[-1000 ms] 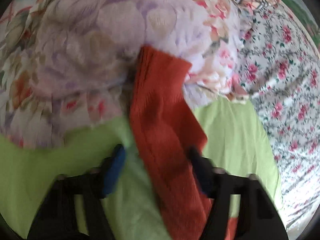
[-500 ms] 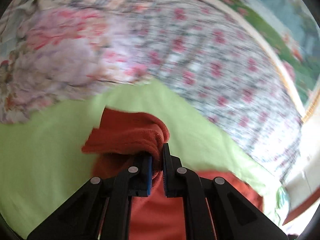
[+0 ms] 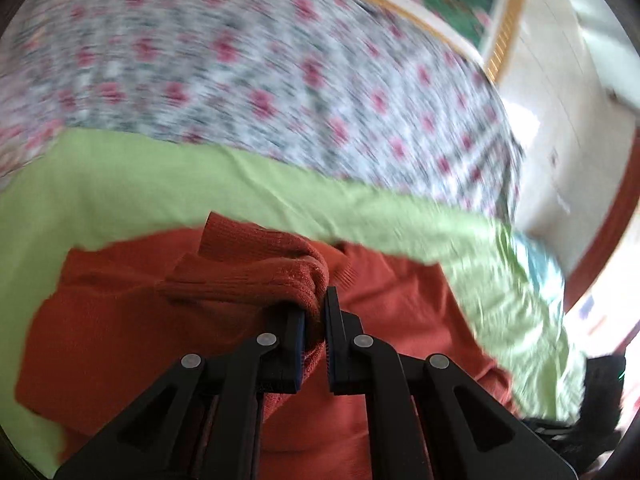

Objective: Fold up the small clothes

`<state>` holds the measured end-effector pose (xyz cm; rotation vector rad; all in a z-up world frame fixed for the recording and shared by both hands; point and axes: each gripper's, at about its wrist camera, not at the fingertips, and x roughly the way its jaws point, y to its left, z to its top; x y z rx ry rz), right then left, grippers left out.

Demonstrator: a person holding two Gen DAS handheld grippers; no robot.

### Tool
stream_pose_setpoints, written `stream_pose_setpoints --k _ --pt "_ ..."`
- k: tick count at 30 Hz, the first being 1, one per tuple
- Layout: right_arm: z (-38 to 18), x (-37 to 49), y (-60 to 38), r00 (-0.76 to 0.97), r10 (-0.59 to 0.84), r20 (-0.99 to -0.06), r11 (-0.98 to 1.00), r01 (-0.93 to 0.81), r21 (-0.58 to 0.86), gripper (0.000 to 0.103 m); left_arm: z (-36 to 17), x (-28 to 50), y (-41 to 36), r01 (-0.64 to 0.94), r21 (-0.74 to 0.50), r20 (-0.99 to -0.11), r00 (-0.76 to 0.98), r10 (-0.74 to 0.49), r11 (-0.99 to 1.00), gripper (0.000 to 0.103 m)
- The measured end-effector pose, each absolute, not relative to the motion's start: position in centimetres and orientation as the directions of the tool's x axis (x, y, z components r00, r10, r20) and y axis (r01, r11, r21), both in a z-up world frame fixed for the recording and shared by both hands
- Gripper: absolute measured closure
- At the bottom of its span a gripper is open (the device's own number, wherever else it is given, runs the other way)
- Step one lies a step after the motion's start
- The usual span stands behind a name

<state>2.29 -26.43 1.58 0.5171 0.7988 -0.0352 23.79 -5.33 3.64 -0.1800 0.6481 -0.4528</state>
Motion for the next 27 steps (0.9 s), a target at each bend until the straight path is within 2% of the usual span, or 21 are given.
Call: stream_pose_setpoints --k 6,8,10,12,14,15,20,27 --pt "1.7 1.1 -28.5 0.720 0.128 -0.682 0.861 0.261 0.437 0.059 -1.5 24.7 -13.0 0.425 -0.167 -0.658 0.623 -0.422 0.889 0.096" --pt "1.8 0.9 -28.9 0.725 0.119 -0.679 0.858 0.269 0.438 0.059 -3.1 25.0 -14.3 0.442 -0.145 -0.697 0.589 -0.408 0.885 0.092" --pt "2.0 0.8 -29.2 0.728 0.113 -0.677 0.855 0.275 0.439 0.059 -4.0 25.0 -14.5 0.444 -0.135 -0.722 0.569 -0.395 0.886 0.084" --pt "2.2 1.1 -29.2 0.731 0.110 -0.673 0.855 0.276 0.440 0.059 -4.2 24.1 -13.9 0.454 -0.153 -0.733 0.544 -0.409 0.878 0.071" --pt "2.7 1.5 -29.1 0.735 0.113 -0.669 0.861 0.264 0.436 0.059 -3.8 23.0 -12.8 0.453 -0.162 -0.730 0.542 -0.415 0.877 0.048" --pt "2.9 1.8 -28.9 0.738 0.112 -0.666 0.868 0.254 0.428 0.059 -3.5 21.8 -11.7 0.445 -0.163 -0.723 0.554 -0.413 0.881 0.043" --pt "3.9 5.1 -26.7 0.735 0.142 -0.663 0.903 0.179 0.392 0.059 -2.2 18.0 -5.6 0.374 -0.146 -0.715 0.600 -0.359 0.916 0.041" --pt "4.4 13.2 -20.6 0.692 0.172 -0.701 0.967 0.018 0.255 0.057 -2.4 17.4 5.8 0.060 -0.055 -0.743 0.664 -0.081 0.997 0.041"
